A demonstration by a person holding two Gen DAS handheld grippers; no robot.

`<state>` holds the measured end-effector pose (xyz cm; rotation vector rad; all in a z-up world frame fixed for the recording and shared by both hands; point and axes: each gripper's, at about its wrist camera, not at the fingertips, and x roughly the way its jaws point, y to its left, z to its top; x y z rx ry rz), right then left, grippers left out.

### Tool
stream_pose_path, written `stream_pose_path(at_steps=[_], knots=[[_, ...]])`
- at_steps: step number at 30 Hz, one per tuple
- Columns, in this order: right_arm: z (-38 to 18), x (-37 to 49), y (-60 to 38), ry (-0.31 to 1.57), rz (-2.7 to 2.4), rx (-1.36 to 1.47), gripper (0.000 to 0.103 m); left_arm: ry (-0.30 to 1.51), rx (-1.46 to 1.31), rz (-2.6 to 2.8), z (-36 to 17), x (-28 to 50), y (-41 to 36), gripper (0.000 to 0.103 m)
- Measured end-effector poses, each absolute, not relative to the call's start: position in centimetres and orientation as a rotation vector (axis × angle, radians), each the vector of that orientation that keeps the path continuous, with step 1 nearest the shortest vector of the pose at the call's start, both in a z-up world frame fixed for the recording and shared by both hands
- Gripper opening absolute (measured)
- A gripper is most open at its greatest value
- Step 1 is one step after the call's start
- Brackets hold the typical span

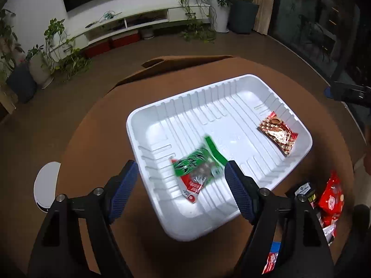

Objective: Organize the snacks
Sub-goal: 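Drop the nut bag into the white tray while the right gripper drops the chocolate packet, then withdraw both grippers from the tray back over the snack pile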

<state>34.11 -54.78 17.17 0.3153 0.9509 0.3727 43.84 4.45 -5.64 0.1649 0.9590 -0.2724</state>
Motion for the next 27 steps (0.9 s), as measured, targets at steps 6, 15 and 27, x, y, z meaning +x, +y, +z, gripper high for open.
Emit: stream_pose_path(at_steps=[6,15,27], knots=[[21.0,30.5,-55.6,0.842,0.407,0.33,0.103,0.901,0.092,-0.263,-3.3,42.4,5.3,0.075],[23.7,18.9,-57.8,0.513,0.619,0.447,0.103,0.658,0.115,-0.274,1.4,31.8,6.5,0.091],[17.6,8.6,-59.9,0.629,0.595,0.749,0.103,0.633,-0.001,-0.242,-3.0,15.1,6.1,0.099]])
